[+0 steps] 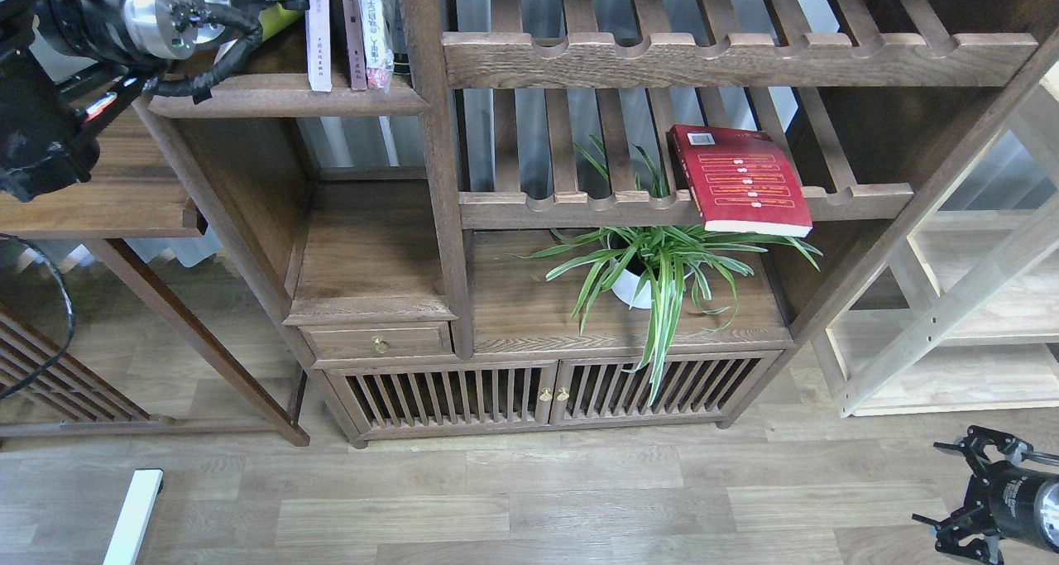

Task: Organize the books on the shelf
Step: 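Press the book upright beside the shelf books with the left gripper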

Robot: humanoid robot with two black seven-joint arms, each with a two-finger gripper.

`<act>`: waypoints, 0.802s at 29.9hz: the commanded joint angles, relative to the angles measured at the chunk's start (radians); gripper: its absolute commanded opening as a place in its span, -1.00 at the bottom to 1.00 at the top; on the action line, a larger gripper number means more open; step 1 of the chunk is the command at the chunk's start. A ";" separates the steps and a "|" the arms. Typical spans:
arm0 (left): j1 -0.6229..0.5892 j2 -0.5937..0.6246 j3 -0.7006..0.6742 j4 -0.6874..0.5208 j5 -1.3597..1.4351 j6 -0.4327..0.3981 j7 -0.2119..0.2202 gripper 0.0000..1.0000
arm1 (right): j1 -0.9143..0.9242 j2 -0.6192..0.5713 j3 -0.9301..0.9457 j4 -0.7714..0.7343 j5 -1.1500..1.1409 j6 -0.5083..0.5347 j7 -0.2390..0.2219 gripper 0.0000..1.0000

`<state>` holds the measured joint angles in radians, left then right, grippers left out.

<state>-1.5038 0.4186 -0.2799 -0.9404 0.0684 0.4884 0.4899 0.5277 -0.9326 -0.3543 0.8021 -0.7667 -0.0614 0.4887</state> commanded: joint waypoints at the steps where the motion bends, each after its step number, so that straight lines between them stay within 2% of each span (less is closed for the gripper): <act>1: -0.019 0.002 -0.019 -0.002 -0.005 -0.004 -0.001 -1.00 | 0.002 0.000 0.000 0.000 0.000 0.000 0.000 1.00; 8: -0.056 0.002 -0.070 -0.005 -0.028 0.000 -0.001 -1.00 | 0.002 0.001 0.000 0.000 0.000 0.000 0.000 1.00; 24: -0.070 0.032 -0.061 -0.057 -0.044 0.000 -0.001 -1.00 | -0.002 0.003 -0.002 0.002 0.001 0.000 0.000 1.00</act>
<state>-1.5754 0.4529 -0.3402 -0.9895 0.0278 0.4887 0.4885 0.5262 -0.9310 -0.3542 0.8036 -0.7660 -0.0614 0.4887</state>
